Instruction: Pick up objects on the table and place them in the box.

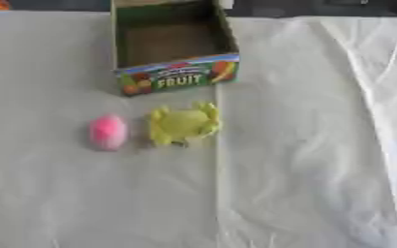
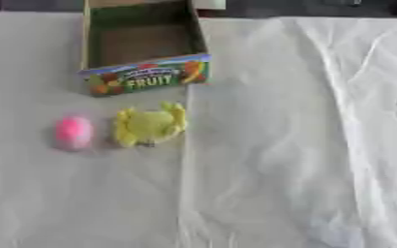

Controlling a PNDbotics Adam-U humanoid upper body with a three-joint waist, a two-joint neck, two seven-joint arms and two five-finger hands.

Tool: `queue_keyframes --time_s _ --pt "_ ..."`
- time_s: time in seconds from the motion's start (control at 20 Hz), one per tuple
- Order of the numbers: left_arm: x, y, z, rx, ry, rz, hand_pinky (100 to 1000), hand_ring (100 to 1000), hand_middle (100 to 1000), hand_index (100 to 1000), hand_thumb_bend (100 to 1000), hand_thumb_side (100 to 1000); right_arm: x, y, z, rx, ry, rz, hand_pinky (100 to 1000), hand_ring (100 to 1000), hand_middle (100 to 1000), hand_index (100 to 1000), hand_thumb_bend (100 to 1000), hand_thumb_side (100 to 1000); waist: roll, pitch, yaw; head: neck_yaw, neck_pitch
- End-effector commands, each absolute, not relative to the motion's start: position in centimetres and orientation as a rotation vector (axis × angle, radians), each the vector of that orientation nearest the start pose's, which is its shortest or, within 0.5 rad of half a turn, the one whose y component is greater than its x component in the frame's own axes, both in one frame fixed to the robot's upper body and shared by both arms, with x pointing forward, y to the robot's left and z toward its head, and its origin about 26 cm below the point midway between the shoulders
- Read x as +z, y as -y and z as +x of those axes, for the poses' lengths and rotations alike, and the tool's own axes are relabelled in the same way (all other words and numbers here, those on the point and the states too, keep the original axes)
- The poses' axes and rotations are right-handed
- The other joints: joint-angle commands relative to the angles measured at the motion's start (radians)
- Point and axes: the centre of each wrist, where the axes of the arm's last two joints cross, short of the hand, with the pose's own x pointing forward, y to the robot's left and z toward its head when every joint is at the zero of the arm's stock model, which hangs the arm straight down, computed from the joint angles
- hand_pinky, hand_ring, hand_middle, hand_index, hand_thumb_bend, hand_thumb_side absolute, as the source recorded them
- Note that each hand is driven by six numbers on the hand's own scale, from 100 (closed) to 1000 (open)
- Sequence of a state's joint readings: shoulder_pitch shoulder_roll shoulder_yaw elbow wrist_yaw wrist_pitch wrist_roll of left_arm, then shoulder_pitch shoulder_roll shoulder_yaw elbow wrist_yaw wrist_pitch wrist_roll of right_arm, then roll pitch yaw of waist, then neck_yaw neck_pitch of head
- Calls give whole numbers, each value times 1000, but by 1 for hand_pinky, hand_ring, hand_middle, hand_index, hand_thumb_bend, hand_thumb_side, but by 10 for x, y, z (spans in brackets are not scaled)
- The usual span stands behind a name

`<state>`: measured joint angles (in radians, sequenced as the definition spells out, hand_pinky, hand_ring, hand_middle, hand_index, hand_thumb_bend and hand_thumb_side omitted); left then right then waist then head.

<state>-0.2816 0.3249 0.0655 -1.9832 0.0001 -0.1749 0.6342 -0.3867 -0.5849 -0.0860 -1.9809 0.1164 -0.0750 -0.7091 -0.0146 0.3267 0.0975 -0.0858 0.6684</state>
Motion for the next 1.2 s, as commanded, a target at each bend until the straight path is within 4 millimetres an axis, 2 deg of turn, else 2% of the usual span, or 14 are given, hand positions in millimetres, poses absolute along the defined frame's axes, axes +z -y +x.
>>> queue_keyframes --time_s 0.05,0.4,0.7,1.2 --pt "206 -281 298 424 2493 489 443 646 617 738 100 1000 270 310 297 291 -3326 1106 628 655 551 710 100 625 2 -16 1 1 7" --pt "212 -284 298 347 2521 543 441 647 621 760 100 975 270 310 297 288 -3327 1106 628 655 551 710 100 625 2 -19 0 -1 9" --pt "235 -289 300 83 2557 735 438 649 632 794 100 901 270 310 297 279 -3330 1101 628 655 552 710 100 625 6 -27 -4 -5 11" --pt "256 -290 300 -293 2456 943 440 661 645 821 100 835 269 310 297 274 -3334 1102 628 656 553 710 100 624 9 -38 -16 -38 15"
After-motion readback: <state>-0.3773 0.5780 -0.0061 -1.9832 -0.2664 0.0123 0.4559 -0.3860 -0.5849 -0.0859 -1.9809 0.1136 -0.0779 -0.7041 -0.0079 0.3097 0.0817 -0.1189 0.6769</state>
